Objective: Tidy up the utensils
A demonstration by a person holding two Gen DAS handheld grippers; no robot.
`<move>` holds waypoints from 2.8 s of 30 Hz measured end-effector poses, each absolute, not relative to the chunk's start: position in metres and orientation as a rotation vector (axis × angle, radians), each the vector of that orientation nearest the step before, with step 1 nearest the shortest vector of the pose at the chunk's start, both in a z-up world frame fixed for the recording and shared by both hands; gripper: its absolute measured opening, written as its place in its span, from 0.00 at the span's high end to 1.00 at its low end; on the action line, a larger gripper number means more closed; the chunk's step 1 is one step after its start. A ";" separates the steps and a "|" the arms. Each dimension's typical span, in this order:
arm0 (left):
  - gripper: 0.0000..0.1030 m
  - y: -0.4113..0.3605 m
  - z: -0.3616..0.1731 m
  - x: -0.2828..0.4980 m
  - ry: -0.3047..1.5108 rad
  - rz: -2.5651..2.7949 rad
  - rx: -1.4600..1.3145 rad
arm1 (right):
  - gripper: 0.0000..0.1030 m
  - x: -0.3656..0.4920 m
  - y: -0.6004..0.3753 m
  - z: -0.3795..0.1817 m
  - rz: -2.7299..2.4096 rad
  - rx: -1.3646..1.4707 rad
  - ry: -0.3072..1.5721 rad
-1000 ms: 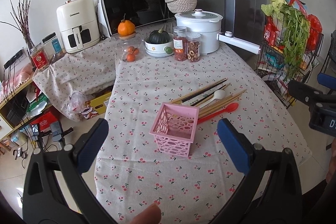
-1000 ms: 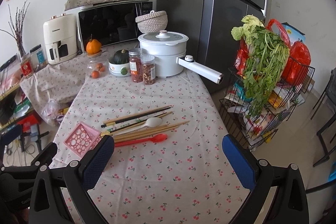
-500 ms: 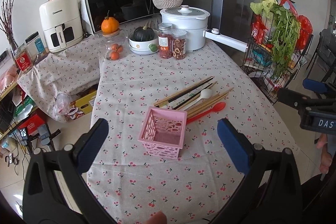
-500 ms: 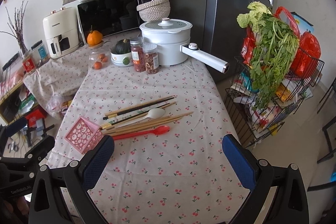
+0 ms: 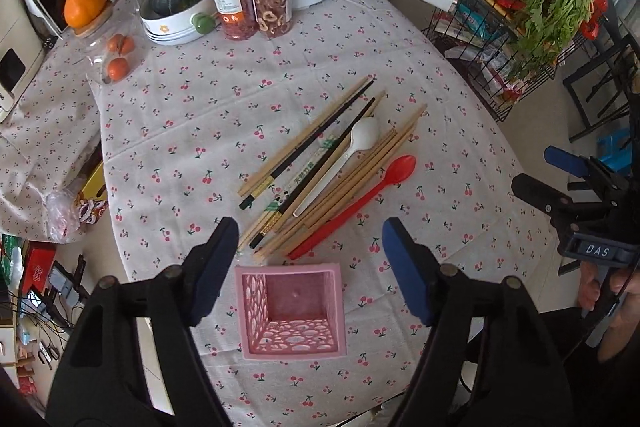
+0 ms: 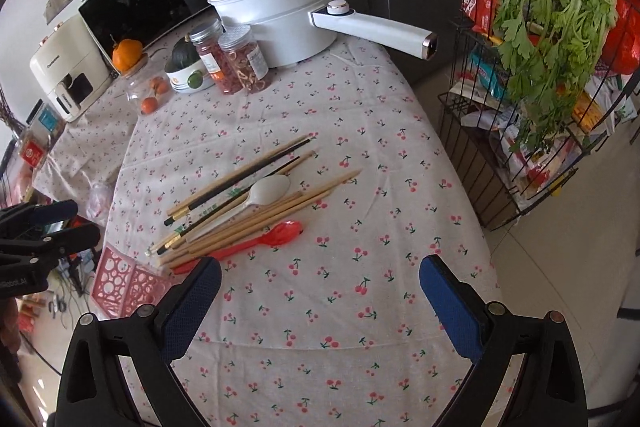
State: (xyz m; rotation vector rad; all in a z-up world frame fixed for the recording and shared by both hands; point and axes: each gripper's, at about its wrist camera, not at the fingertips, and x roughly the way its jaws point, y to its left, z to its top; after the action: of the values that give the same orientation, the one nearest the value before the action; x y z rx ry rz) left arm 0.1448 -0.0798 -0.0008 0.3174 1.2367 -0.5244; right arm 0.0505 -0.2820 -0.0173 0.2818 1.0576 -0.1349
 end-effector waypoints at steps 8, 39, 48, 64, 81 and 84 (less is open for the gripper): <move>0.55 -0.105 -0.056 0.211 1.394 -0.513 0.396 | 0.14 0.074 -0.292 -0.051 -0.129 0.370 1.134; 0.87 -0.198 -0.135 0.284 1.442 -0.741 0.464 | 0.15 0.097 -0.310 -0.088 -0.200 0.333 1.223; 0.92 -0.197 -0.134 0.274 1.356 -0.649 0.548 | 0.15 0.098 -0.311 -0.089 -0.201 0.334 1.227; 0.93 -0.053 -0.026 0.255 1.111 -0.431 0.251 | 0.37 0.125 -0.291 -0.116 -0.087 0.501 1.231; 0.93 0.036 0.040 0.154 0.804 -0.276 0.024 | 0.93 0.135 -0.290 -0.153 0.033 0.613 1.156; 0.93 0.048 0.051 0.134 0.745 -0.264 -0.029 | 0.94 0.131 -0.289 -0.147 0.038 0.594 1.146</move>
State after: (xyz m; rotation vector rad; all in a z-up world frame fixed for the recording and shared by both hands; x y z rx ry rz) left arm 0.1342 0.0479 0.0507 -0.0293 0.7449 -0.2640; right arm 0.1310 -0.2890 -0.1475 0.5941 1.1456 0.0384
